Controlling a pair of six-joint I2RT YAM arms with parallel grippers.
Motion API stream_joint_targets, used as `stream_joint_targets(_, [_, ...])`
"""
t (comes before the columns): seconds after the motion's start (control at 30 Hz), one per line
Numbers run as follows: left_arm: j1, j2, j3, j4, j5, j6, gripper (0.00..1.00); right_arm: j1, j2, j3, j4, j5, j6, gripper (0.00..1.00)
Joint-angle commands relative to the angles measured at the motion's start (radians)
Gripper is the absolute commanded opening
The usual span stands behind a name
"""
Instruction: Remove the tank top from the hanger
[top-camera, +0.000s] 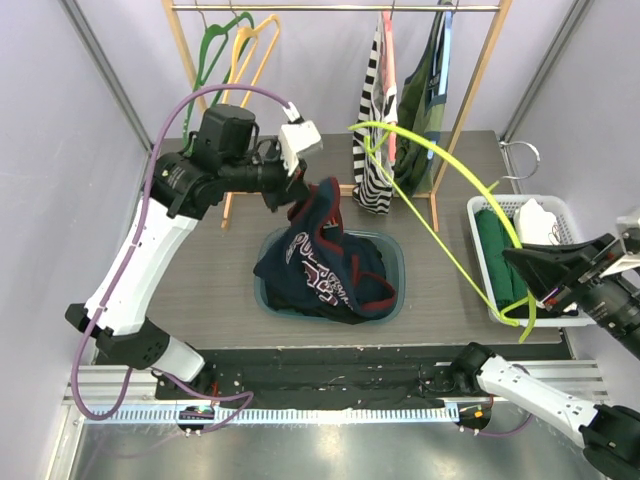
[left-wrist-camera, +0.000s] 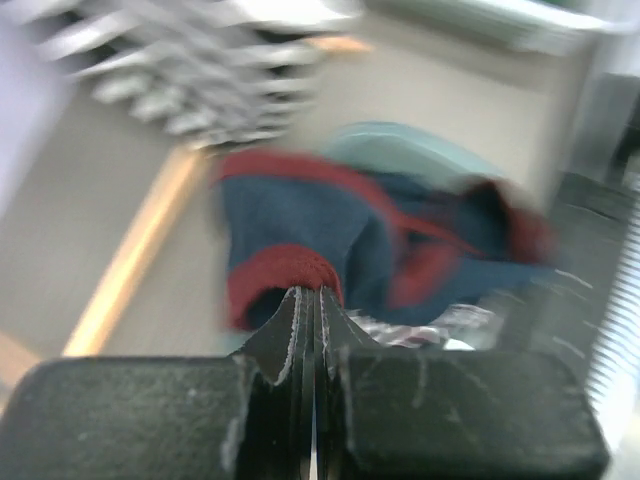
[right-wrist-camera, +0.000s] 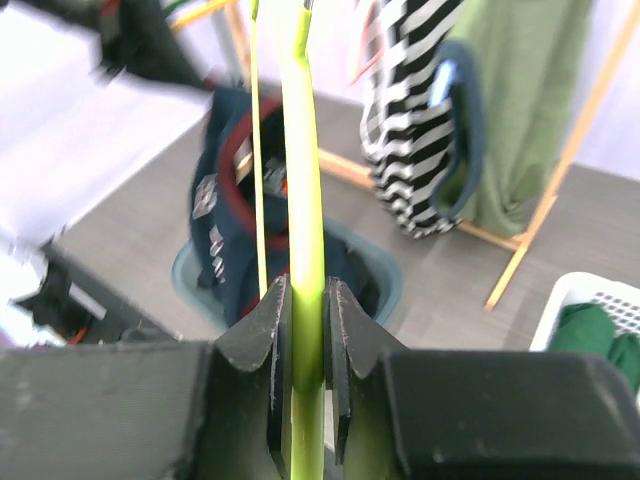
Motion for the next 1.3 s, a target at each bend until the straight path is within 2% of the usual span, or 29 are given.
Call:
stream_joint_targets(0.0, [-0.029, -0.033, 0.121, -0.211, 0.564, 0.107, 0.0, 0.002, 0.004, -0.073, 0.183, 0.09, 0.004, 0.01])
stream_joint_targets(0.1, [-0.029, -0.032, 0.155, -0.28, 0.629, 0.158, 0.0, 0.002, 0.032, -0.113, 0.22, 0.079, -0.002, 0.01])
stream_joint_targets(0.2, [-0.032, -0.039, 0.112, -0.312, 0.642, 0.215, 0.0, 0.002, 0.072, -0.115, 0.243, 0.075, -0.005, 0.01])
stream_joint_targets(0.27, [-0.041, -0.047, 0.026, -0.314, 0.638, 0.251, 0.0, 0.002, 0.096, -0.115, 0.263, 0.065, -0.004, 0.01])
stream_joint_targets(0.37, [-0.093, -0.058, -0.156, -0.241, 0.507, 0.275, 0.0, 0.002, 0.124, -0.122, 0.281, 0.047, 0.005, 0.01])
stream_joint_targets(0.43, [-0.142, -0.058, -0.25, -0.159, 0.284, 0.258, 0.0, 0.002, 0.133, -0.129, 0.295, 0.044, 0.011, 0.01])
stream_joint_targets(0.47, [-0.155, -0.056, -0.358, -0.05, 0.202, 0.209, 0.0, 0.002, 0.139, -0.136, 0.3, 0.042, 0.013, 0.01])
stream_joint_targets(0.5, [-0.17, -0.047, -0.402, 0.009, 0.029, 0.186, 0.0, 0.002, 0.141, -0.139, 0.306, 0.042, 0.018, 0.01])
stream_joint_targets(0.57, [-0.196, -0.032, -0.501, 0.144, -0.089, 0.148, 0.0, 0.002, 0.144, -0.149, 0.315, 0.039, 0.019, 0.01])
stream_joint_targets(0.7, [-0.201, 0.007, -0.589, 0.238, -0.114, 0.146, 0.0, 0.002, 0.15, -0.143, 0.318, 0.044, 0.027, 0.01])
stream_joint_targets(0.83, [-0.238, 0.045, -0.707, 0.345, -0.242, 0.147, 0.0, 0.002, 0.165, -0.107, 0.298, 0.044, 0.027, 0.01])
stream_joint_targets(1.03, [-0.265, 0.102, -0.868, 0.484, -0.339, 0.157, 0.0, 0.002, 0.193, -0.084, 0.289, 0.044, 0.018, 0.01])
stream_joint_targets(1.2, [-0.317, 0.212, -0.924, 0.502, -0.43, 0.143, 0.0, 0.002, 0.228, -0.054, 0.267, 0.047, 0.01, 0.01])
stream_joint_targets(1.27, [-0.324, 0.232, -0.927, 0.496, -0.442, 0.141, 0.06, 0.002, 0.253, -0.031, 0.264, 0.052, 0.007, 0.01])
